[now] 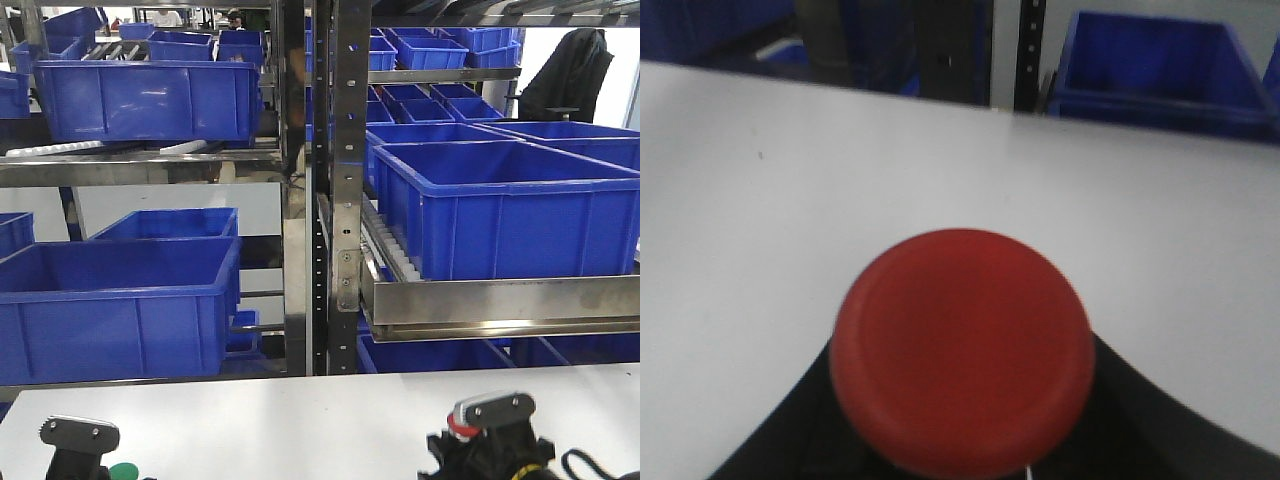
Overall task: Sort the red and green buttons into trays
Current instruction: 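Lift both held buttons up off the table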
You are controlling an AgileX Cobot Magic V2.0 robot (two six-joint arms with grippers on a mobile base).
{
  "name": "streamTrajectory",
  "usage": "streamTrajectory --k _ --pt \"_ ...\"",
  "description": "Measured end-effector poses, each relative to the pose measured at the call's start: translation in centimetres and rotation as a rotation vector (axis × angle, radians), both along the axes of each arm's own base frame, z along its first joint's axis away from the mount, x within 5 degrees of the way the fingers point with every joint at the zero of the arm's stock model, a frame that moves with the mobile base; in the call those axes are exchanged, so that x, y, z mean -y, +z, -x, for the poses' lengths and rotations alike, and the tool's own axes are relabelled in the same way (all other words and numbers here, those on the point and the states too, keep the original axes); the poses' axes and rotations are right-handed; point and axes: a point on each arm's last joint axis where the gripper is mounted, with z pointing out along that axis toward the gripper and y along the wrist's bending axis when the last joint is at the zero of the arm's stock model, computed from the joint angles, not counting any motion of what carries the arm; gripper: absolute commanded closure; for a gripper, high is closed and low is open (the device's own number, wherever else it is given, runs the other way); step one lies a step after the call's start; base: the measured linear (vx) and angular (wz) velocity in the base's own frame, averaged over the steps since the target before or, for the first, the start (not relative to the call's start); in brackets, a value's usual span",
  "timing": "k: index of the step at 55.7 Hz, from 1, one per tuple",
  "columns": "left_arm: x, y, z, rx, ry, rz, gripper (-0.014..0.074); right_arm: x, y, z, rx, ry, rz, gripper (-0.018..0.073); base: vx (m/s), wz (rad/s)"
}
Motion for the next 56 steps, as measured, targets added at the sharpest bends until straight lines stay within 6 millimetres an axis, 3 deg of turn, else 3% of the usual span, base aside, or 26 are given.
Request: streamTrajectory --k 9,20,28,38,47,56 --pt "0.0 2.4 0.1 0.063 -0.001 0.02 0.0602 -0.1 5.0 0.6 0.066 0.02 0.023 0.0573 0.0 0.0" --pt "-0.3 8.2 1.2 0.199 -0.006 0.066 0.0602 -2.2 10.7 3.2 0.126 0.107 0.065 0.0571 0.0 0.0" --pt "-0.8 13.5 3.3 0.34 -0.011 0.111 0.0601 -4.5 14.4 5.6 0.19 0.166 0.024 0.0571 0.0 0.0" --pt "-1.8 19.8 7.6 0.436 -0.033 0.155 0.06 -7.1 18.2 8.3 0.184 0.217 -0.053 0.057 0.0 0.0" --pt "-2.3 24.7 10.4 0.467 -0.061 0.173 0.0599 -9.0 21.6 8.4 0.207 0.261 -0.06 0.0568 0.0 0.0" --pt "-2.4 27.9 11.0 0.542 -0.068 0.189 0.0599 -9.2 24.1 8.1 0.231 0.257 -0.068 0.0568 0.0 0.0"
